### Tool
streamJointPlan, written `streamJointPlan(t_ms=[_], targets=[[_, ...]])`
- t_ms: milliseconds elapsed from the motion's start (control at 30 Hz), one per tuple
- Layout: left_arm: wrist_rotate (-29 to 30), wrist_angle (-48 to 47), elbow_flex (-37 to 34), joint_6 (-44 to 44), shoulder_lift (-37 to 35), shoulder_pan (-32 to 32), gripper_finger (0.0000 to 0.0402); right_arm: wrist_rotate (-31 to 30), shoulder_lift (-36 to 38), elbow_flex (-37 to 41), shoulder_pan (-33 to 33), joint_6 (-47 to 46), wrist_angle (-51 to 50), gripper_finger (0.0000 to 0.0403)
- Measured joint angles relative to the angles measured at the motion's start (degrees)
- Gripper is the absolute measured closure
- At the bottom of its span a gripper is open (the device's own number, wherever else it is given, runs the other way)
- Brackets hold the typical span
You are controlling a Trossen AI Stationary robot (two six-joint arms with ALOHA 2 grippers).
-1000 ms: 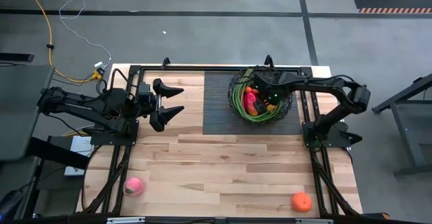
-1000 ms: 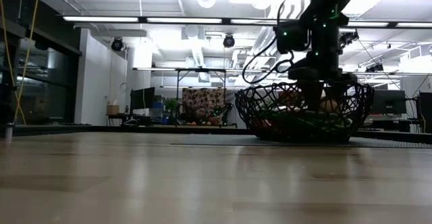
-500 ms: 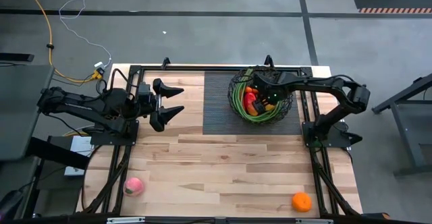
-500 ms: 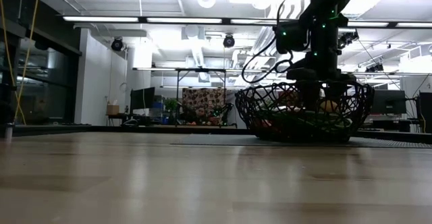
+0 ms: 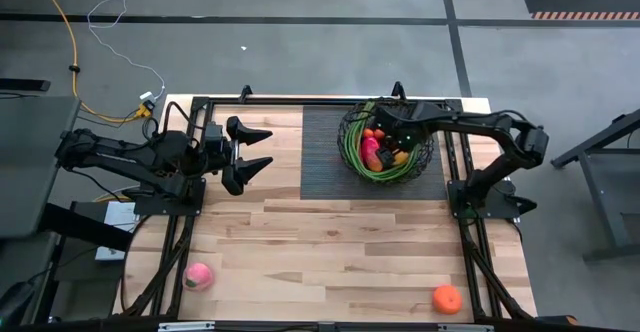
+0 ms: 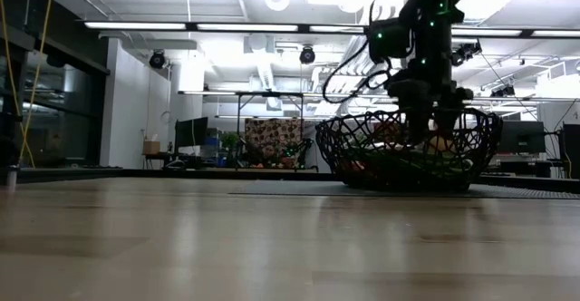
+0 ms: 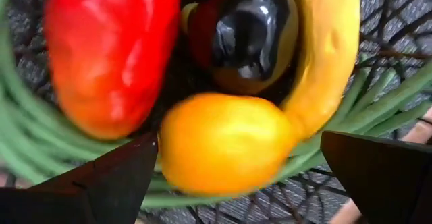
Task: Build produce basket
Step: Put the lemon into the black basket, then put the orange into the black basket
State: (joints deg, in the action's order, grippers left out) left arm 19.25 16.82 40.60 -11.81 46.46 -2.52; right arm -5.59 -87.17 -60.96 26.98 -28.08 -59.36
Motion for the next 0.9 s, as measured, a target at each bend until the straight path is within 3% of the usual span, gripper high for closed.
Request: streamJointPlan(t_ms=[133, 267, 500, 700, 900], targets=[[0.00, -0.02, 0.00, 0.02, 0.00, 0.00, 0.0053, -0.04, 3.50, -2.91, -0.13, 4.00, -1.15, 0.0006], [0.00, -0.28, -0.01, 0.02, 0.00, 0.01, 0.0053, -0.13, 12.16, -3.27, -2.23, 7.24, 3.34, 0.0006], [0.15, -0.42, -0.02, 0.01, 0.00, 0.01, 0.0053, 0.07, 30.46, 5.09, -10.86, 5.38, 16.35, 0.0006], [0.35, -0.46, -0.02, -0.47, 0.00, 0.00, 0.0053, 0.03, 39.24, 15.65, -20.06, 4.69, 39.12, 0.0006], [-4.70, -0.53, -0.04, -6.04, -0.39, 0.66, 0.0053, -0.08, 38.83, 21.55, -24.45, 21.98, 60.10, 0.0006]])
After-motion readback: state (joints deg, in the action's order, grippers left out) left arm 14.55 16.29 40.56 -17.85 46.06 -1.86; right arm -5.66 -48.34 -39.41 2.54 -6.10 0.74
